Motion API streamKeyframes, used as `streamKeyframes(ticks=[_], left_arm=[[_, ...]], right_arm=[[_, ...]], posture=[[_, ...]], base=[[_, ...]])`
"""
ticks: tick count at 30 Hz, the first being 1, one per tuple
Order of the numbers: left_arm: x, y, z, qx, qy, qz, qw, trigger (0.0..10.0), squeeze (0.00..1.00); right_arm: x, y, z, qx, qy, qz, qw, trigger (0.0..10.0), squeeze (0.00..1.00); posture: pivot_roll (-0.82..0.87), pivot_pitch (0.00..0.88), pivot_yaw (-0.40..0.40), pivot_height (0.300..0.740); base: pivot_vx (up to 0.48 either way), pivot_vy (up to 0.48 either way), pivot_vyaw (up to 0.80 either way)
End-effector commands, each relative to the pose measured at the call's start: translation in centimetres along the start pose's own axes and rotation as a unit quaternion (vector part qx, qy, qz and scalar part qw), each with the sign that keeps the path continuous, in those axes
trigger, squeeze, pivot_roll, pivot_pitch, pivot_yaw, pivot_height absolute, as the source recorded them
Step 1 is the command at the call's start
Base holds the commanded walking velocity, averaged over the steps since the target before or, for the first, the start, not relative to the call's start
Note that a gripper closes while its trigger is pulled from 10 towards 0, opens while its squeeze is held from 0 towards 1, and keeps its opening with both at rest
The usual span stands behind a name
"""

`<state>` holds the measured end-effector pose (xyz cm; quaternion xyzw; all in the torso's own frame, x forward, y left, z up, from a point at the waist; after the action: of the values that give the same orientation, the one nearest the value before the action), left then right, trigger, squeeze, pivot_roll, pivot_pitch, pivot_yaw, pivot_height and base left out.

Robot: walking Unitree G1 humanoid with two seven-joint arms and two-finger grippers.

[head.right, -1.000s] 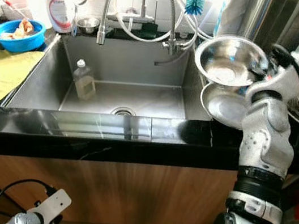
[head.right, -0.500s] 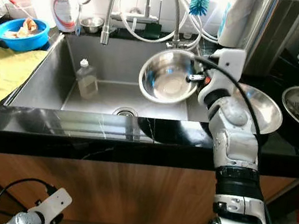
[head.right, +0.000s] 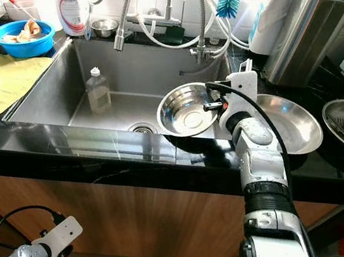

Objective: Kitchen organization

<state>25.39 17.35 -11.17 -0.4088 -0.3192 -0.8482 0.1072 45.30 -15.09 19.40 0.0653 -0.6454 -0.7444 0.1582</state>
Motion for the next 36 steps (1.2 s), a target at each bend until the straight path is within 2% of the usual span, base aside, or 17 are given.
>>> streamKeyframes(ticks=[1, 10, 11, 13, 14, 16, 17, 18, 19, 20, 23, 28, 29, 31, 32, 36], left_arm=[[0.1, -0.4, 0.0, 0.01, 0.002, 0.006, 1.0, 10.0, 0.0], [0.1, -0.4, -0.1, 0.011, 0.002, 0.005, 1.0, 10.0, 0.0], [0.1, -0.4, 0.0, 0.011, 0.003, 0.004, 1.0, 10.0, 0.0], [0.1, -0.4, 0.1, 0.011, 0.004, 0.004, 1.0, 10.0, 0.0], [0.1, -0.3, 0.1, 0.011, 0.004, 0.004, 1.0, 10.0, 0.0], [0.1, -0.3, 0.1, 0.011, 0.004, 0.004, 1.0, 10.0, 0.0], [0.1, -0.3, 0.1, 0.012, 0.004, 0.004, 1.0, 10.0, 0.0], [0.1, -0.3, 0.1, 0.012, 0.004, 0.003, 1.0, 10.0, 0.0], [0.1, -0.3, 0.1, 0.012, 0.004, 0.003, 1.0, 10.0, 0.0], [0.1, -0.3, 0.1, 0.012, 0.004, 0.003, 1.0, 10.0, 0.0], [0.1, -0.3, 0.0, 0.012, 0.002, 0.003, 1.0, 10.0, 0.0], [0.1, -0.4, 0.1, 0.011, 0.003, 0.004, 1.0, 10.0, 0.0], [0.1, -0.5, 0.2, 0.011, 0.005, 0.005, 1.0, 10.0, 0.0], [0.1, -0.6, 0.3, 0.011, 0.006, 0.005, 1.0, 10.0, 0.0], [0.1, -0.6, 0.4, 0.01, 0.007, 0.006, 1.0, 10.0, 0.0], [0.2, -0.7, 0.4, 0.009, 0.007, 0.006, 1.0, 10.0, 0.0]], right_arm=[[-0.4, 1.0, -0.2, 0.019, -0.012, -0.01, 1.0, 10.0, 0.0], [-0.6, 1.0, -1.0, 0.037, -0.031, -0.007, 0.999, 10.0, 0.0], [-0.7, 1.0, -1.1, 0.033, -0.033, -0.008, 0.999, 10.0, 0.14], [-0.7, 1.1, -1.2, 0.032, -0.034, -0.009, 0.999, 10.0, 0.62], [-0.7, 1.2, -1.2, 0.032, -0.035, -0.01, 0.999, 10.0, 0.83], [-0.7, 1.2, -1.3, 0.032, -0.038, -0.01, 0.999, 10.0, 0.82], [-0.7, 1.2, -1.5, 0.031, -0.041, -0.009, 0.999, 10.0, 0.74], [-0.7, 1.1, -1.5, 0.031, -0.043, -0.008, 0.999, 10.0, 0.74], [-0.7, 1.1, -1.7, 0.03, -0.045, -0.007, 0.998, 10.0, 0.28], [-0.7, 1.0, -1.7, 0.03, -0.046, -0.006, 0.998, 10.0, 0.0], [-0.8, 0.9, -1.6, 0.026, -0.048, -0.009, 0.998, 10.0, 0.0], [-0.6, 3.0, -1.9, 0.02, -0.068, -0.057, 0.996, 10.0, 0.0], [-0.2, 4.9, -2.3, 0.023, -0.086, -0.1, 0.991, 10.0, 0.0], [0.0, 5.5, -2.4, 0.022, -0.093, -0.113, 0.989, 10.0, 0.0], [1.3, 7.4, -3.5, 0.023, -0.127, -0.158, 0.979, 10.0, 0.0], [2.3, 8.3, -4.4, 0.02, -0.152, -0.183, 0.971, 10.0, 0.0]], posture=[[-0.09, 0.0, 0.043, 0.74], [-0.09, 0.0, 0.038, 0.74], [-0.09, 0.0, 0.037, 0.74], [-0.09, 0.0, 0.037, 0.74], [-0.09, 0.0, 0.037, 0.74], [-0.09, 0.0, 0.037, 0.74], [-0.09, 0.0, 0.037, 0.74], [-0.09, 0.0, 0.037, 0.74], [-0.09, 0.0, 0.036, 0.74], [-0.09, 0.0, 0.037, 0.74], [-0.09, 0.0, 0.037, 0.74], [-0.08, 0.0, 0.04, 0.74], [-0.08, 0.0, 0.041, 0.74], [-0.08, 0.0, 0.042, 0.74], [-0.09, 0.0, 0.045, 0.74], [-0.09, 0.0, 0.049, 0.74]], base=[[0.0, 0.0, 0.0], [0.0, 0.0, 0.0], [0.0, 0.0, 0.0], [0.0, 0.0, 0.0], [0.0, 0.0, 0.0], [0.0, 0.0, 0.0], [0.0, 0.0, 0.0], [0.0, 0.0, 0.0], [0.0, 0.0, 0.0], [0.0, 0.0, 0.0], [0.0, 0.0, 0.0], [0.0, 0.0, 0.0], [0.0, 0.0, 0.0], [0.0, 0.0, 0.0], [0.0, 0.0, 0.0], [0.0, 0.0, 0.0]])
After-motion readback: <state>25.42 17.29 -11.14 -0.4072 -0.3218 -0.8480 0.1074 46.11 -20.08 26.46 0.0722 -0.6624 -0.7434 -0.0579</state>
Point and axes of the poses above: a point about 5 cm out from each wrist's last joint towards the gripper, its own x axis pointing back from the gripper into the wrist, its own y axis along the axis of the wrist's last joint, z = x × y, the point moved 6 cm from there along -x, pointing out of the wrist towards the gripper, and after that the axes turned 15 degrees about -x, right-handed, at the moved point
